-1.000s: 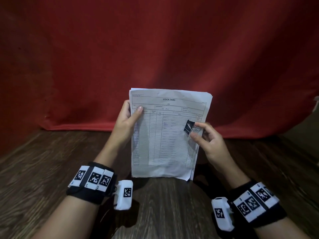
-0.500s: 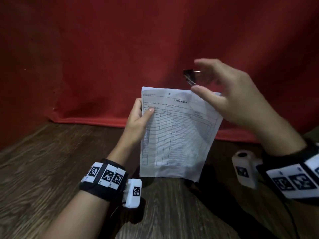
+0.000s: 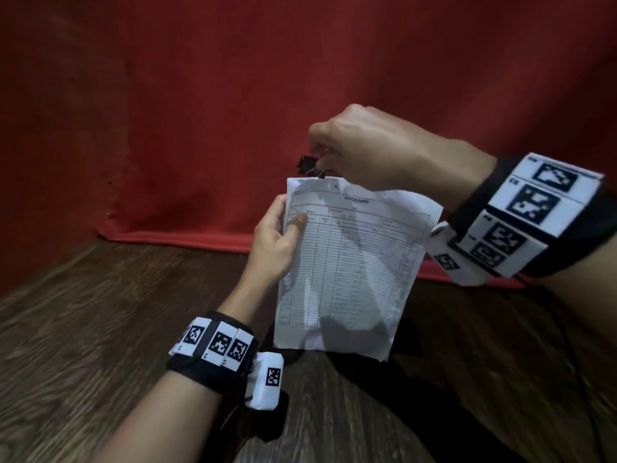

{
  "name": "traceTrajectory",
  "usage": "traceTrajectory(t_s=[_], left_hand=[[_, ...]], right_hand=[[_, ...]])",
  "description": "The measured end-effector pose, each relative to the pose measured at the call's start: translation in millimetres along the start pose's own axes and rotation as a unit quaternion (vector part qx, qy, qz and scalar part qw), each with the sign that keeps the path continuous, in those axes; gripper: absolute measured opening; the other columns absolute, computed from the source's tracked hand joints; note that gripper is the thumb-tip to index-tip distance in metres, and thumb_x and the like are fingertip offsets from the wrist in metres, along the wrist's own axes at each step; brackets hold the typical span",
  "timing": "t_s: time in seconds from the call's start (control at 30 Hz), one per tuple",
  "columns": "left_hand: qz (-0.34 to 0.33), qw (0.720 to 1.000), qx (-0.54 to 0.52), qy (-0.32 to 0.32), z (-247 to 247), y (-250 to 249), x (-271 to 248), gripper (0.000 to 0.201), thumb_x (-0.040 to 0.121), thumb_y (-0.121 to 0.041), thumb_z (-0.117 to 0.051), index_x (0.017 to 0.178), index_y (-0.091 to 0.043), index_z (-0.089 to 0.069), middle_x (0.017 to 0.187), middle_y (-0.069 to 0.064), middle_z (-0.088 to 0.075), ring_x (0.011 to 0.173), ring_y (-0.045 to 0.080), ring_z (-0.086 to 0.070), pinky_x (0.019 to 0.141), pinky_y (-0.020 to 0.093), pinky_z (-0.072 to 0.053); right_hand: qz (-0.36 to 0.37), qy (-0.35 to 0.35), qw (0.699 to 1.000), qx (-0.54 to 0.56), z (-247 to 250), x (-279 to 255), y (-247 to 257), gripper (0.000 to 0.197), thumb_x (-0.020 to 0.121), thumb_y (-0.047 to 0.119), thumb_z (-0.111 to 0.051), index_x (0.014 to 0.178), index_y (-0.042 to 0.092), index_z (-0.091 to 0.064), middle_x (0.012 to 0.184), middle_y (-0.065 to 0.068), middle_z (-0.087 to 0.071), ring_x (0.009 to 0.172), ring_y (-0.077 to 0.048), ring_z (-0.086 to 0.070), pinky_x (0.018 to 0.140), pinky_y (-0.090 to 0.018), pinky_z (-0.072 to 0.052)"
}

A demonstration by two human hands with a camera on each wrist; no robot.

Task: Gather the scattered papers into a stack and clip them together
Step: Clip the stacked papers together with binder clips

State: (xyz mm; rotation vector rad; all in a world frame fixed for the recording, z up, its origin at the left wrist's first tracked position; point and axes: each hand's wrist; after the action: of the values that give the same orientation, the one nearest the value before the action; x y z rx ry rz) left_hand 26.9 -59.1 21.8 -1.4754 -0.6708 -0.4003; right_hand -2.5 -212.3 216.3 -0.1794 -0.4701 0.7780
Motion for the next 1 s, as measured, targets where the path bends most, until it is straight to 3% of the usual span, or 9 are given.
traceTrajectory(t_s=[0.23, 0.3, 0.4, 0.5, 0.57, 0.63, 0.73, 0.87, 1.0], left_hand=[[0.002, 1.0, -0.017, 0.002, -4, 0, 0, 0.022, 0.109, -0.014, -0.057, 0.129, -0.021, -0.061, 0.107, -0.005, -0.076, 0.098, 0.016, -0.075, 0.078, 0.033, -0.062], [0.003, 1.0, -0.02, -0.001, -4, 1, 0, 0.023, 0.109, -0.015, -0.057, 0.131, -0.017, -0.06, 0.108, -0.004, -0.076, 0.1, 0.019, -0.075, 0.08, 0.035, -0.063], [0.006, 1.0, -0.019, -0.004, -5, 2, 0, 0.023, 0.108, -0.017, -0.057, 0.131, -0.019, -0.061, 0.109, -0.003, -0.076, 0.101, 0.02, -0.076, 0.081, 0.036, -0.063], [0.002, 1.0, -0.008, -0.005, -5, 3, 1, 0.022, 0.109, -0.015, -0.056, 0.127, -0.026, -0.062, 0.109, -0.003, -0.076, 0.102, 0.022, -0.075, 0.085, 0.045, -0.063], [-0.002, 1.0, 0.003, -0.006, -6, 4, 1, 0.023, 0.109, -0.015, -0.055, 0.128, -0.028, -0.062, 0.111, -0.002, -0.076, 0.105, 0.025, -0.074, 0.09, 0.051, -0.062], [-0.004, 1.0, 0.007, -0.009, -6, 4, 1, 0.024, 0.11, -0.015, -0.055, 0.129, -0.027, -0.062, 0.113, -0.001, -0.075, 0.107, 0.026, -0.074, 0.092, 0.055, -0.062], [-0.008, 1.0, 0.014, -0.015, -7, 4, 2, 0.025, 0.109, -0.014, -0.055, 0.125, -0.032, -0.063, 0.112, -0.001, -0.075, 0.105, 0.027, -0.074, 0.091, 0.057, -0.061], [-0.005, 1.0, 0.02, -0.02, -8, 4, 2, 0.022, 0.109, -0.015, -0.055, 0.124, -0.03, -0.063, 0.109, -0.002, -0.075, 0.102, 0.024, -0.074, 0.088, 0.056, -0.062], [-0.006, 0.999, 0.029, -0.021, -7, 4, 3, 0.022, 0.109, -0.016, -0.055, 0.125, -0.03, -0.063, 0.109, -0.002, -0.075, 0.102, 0.025, -0.074, 0.088, 0.057, -0.061]], right_hand=[[0.023, 0.018, 0.999, -0.02, 1, 3, -12, 0.014, 0.105, 0.025, -0.056, 0.108, 0.018, -0.067, 0.092, 0.002, -0.068, 0.081, -0.022, -0.066, 0.073, -0.044, -0.058], [0.024, 0.032, 0.999, -0.024, -2, 5, -15, 0.019, 0.104, 0.027, -0.058, 0.118, 0.016, -0.064, 0.101, -0.001, -0.071, 0.09, -0.025, -0.069, 0.077, -0.044, -0.059], [0.02, 0.061, 0.997, -0.033, -1, 6, -16, 0.044, 0.101, 0.034, -0.064, 0.138, 0.014, -0.053, 0.113, -0.003, -0.07, 0.098, -0.025, -0.07, 0.082, -0.044, -0.061], [0.036, 0.067, 0.996, -0.05, -2, 9, -14, 0.018, 0.098, 0.031, -0.068, 0.093, 0.022, -0.054, 0.095, 0.002, -0.066, 0.083, -0.02, -0.067, 0.071, -0.039, -0.06], [0.028, 0.086, 0.993, -0.072, -2, 10, -12, 0.025, 0.097, 0.028, -0.07, 0.083, 0.025, -0.049, 0.087, 0.005, -0.06, 0.078, -0.019, -0.065, 0.068, -0.039, -0.059], [0.021, 0.096, 0.99, -0.101, -2, 12, -11, 0.017, 0.097, 0.03, -0.071, 0.098, 0.017, -0.059, 0.087, 0.004, -0.058, 0.077, -0.02, -0.064, 0.066, -0.039, -0.059], [0.033, 0.112, 0.981, -0.156, 0, 14, -9, 0.027, 0.099, 0.033, -0.068, 0.109, 0.008, -0.064, 0.083, -0.001, -0.059, 0.068, -0.019, -0.061, 0.054, -0.032, -0.05], [0.065, 0.106, 0.967, -0.223, 7, 13, -5, 0.009, 0.101, 0.008, -0.057, 0.104, 0.003, -0.064, 0.068, 0.001, -0.05, 0.051, -0.012, -0.048, 0.041, -0.024, -0.032], [0.078, 0.109, 0.956, -0.259, 12, 12, -2, 0.022, 0.094, -0.007, -0.047, 0.106, 0.002, -0.063, 0.069, -0.001, -0.05, 0.051, -0.013, -0.047, 0.041, -0.025, -0.032]])
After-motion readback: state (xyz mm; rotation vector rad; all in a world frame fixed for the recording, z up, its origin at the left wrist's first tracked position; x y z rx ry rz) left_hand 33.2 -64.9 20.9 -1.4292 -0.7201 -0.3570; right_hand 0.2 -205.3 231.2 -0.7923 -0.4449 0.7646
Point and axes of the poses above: each hand's wrist, its own x-axis towards the middle knuckle, its own z-axis out of the back of the hand, y = z × x
